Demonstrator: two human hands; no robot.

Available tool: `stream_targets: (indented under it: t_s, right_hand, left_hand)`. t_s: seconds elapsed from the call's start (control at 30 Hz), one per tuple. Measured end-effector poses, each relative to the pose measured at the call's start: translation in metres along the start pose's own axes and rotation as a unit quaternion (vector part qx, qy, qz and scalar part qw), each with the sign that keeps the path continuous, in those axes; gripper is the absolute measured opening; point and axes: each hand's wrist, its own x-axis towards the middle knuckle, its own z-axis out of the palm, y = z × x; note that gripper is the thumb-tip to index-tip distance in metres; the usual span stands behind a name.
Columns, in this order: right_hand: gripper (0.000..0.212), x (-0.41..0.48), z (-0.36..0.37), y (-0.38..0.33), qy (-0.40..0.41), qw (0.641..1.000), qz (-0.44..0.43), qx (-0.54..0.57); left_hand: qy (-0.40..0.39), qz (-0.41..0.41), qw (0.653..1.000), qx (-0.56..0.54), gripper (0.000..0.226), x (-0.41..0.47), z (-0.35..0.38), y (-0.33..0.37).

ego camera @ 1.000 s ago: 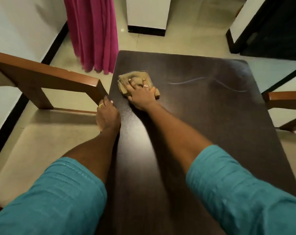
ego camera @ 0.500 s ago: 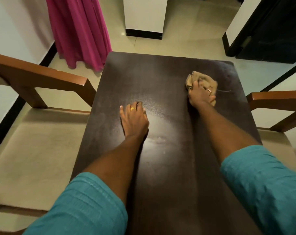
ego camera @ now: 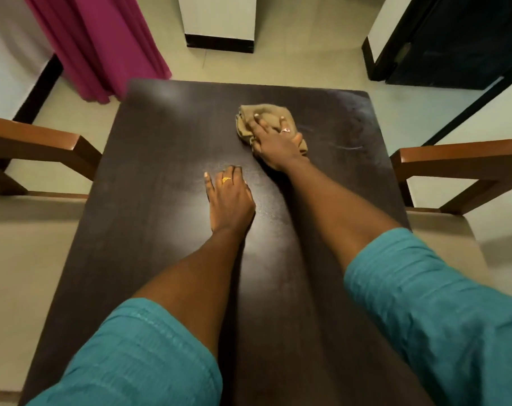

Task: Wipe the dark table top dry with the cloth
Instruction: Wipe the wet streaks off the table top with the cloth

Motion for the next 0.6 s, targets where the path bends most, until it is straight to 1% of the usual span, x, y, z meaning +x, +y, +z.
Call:
stream_targets:
  t_s: [0.17,0.27,0.43,0.5,0.6]
  right_hand:
    - [0.054,0.023,-0.026,0.046,0.028,0.996,0.075,0.033]
    - [0.056,0.036,-0.039,0.084,0.037,0.994,0.095,0.044]
    - [0.061,0.051,-0.058,0.154,0.072,0.982,0.166,0.053]
    - [0.064,0.055,-0.065,0.171,0.087,0.973,0.205,0.064]
    - [0.07,0.067,-0.07,0.172,0.096,0.961,0.247,0.083]
  left_hand:
    - [0.012,-0.013,1.0,0.011,0.037,0.001,0.002,0.002]
    - [0.014,-0.022,1.0,0.005,0.036,0.001,0.002,0.005]
    - [0.014,-0.04,0.999,0.0,0.036,0.007,0.003,0.009]
    - [0.011,-0.045,0.999,-0.003,0.036,0.009,0.003,0.01]
    - [0.011,-0.048,0.999,0.0,0.037,0.01,0.002,0.01]
